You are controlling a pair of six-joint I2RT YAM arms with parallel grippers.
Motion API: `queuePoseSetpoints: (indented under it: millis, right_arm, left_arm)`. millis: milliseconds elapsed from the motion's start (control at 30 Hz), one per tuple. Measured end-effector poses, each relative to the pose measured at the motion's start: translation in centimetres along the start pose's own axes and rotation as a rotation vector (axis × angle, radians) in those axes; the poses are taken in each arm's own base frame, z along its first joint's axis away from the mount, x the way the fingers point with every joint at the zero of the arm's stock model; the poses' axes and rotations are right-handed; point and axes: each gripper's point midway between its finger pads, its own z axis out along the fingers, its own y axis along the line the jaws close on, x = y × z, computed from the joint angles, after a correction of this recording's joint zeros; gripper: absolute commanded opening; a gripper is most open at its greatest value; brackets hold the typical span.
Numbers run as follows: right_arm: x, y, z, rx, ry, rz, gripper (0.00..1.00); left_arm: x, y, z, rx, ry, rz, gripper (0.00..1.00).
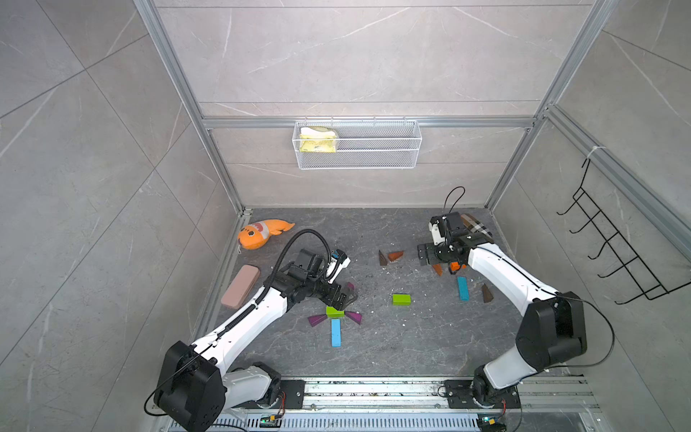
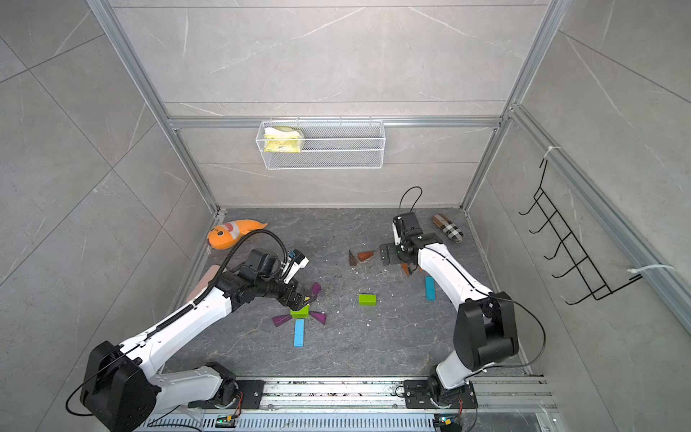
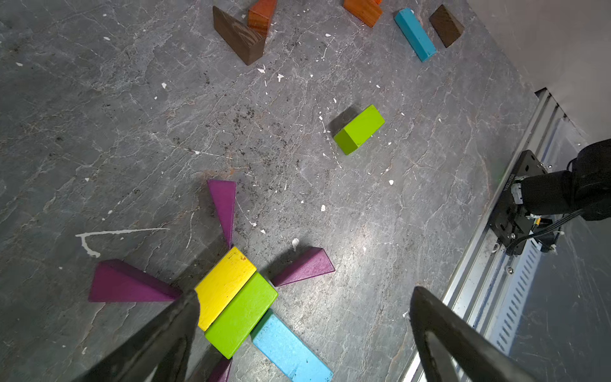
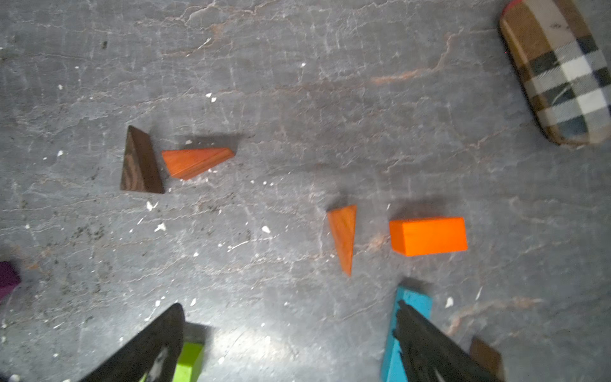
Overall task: Assemble a small pinwheel with building blocks
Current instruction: Pick up the building block from the center of the board.
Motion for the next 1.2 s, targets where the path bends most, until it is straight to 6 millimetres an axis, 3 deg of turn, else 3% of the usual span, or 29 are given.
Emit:
queuePoseSetpoints:
  millis: [67,200,367,500,667,933,1200]
  right_arm:
    - [-0.8,-1.1,1.9,-0.017,0.007,-0.023,1.0]
    - [-0.4,-3.4,4.6,-0.068,0.028,-0.036,1.0]
    - [0.1,-7.5,5.6,-0.071,0.026,-0.024,1.0]
    - [0.3,-9.6,5.6,-0.05,0.02,-0.023,1.0]
    - [1.0,-10.9,6.1,-0.022,0.043,-0.031,1.0]
    - [3.2,-12.3,8.6,0.035,0.133,-0.027,0.99]
    - [3.8,-13.1,8.8,0.043,0.149,-0.004,0.92]
  left_arm:
    - [-0.1,-0.3,-0.1,0.014,-0.004,0.001,1.0]
    - [-0.3,-0.7,-0.3,0.03,-0.014,0.006,1.0]
    - [-0.3,-0.8,-0.4,0.038,-0.016,0.007,1.0]
    - [-0.3,-0.8,-0.4,0.037,-0.016,0.007,1.0]
    - [-0.3,-0.8,-0.4,0.037,-0.015,0.007,1.0]
    - [-0.2,-0.7,-0.2,0.037,-0.01,0.004,1.0]
    - [-0.1,-0.7,-0.2,0.038,-0.007,0.003,1.0]
